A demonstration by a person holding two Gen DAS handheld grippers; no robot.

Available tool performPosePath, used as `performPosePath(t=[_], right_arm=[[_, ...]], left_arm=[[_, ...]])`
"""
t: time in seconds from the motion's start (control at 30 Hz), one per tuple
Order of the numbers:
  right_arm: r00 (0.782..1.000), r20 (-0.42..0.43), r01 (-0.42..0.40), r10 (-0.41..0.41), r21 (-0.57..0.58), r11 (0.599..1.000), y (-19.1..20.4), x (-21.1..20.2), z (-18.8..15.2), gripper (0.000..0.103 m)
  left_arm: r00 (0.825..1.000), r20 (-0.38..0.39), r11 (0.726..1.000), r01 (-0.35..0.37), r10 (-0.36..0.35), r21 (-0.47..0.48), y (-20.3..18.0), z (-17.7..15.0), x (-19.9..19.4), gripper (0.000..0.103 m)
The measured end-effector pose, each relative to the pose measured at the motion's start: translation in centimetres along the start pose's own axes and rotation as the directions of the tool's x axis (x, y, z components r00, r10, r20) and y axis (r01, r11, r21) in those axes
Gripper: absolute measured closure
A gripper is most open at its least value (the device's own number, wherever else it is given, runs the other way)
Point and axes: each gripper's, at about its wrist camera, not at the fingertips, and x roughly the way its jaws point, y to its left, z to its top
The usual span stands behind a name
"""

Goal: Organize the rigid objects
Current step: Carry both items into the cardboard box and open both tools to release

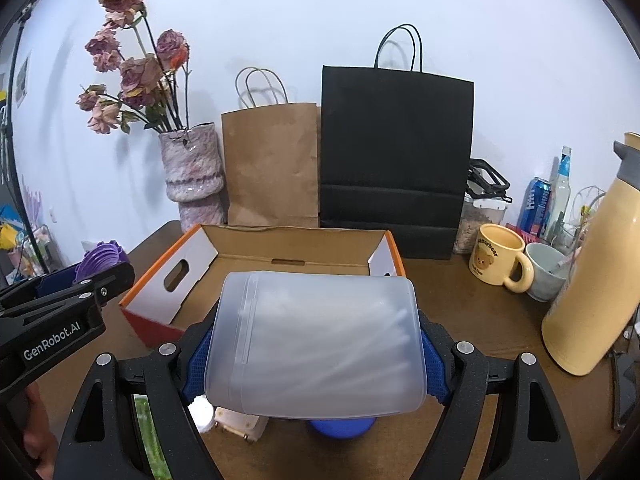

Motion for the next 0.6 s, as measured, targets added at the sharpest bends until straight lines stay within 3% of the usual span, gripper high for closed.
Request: performPosePath(t=[0.6], right_arm=[[0.999,-0.052,-0.009,0.008,-0.019,1.000,-0.1,7.2,2.5,0.018]], left_arm=[[0.997,-0.057,0.999,-0.054,0.054,0.003,-0.3,2.4,7.3,0.052]])
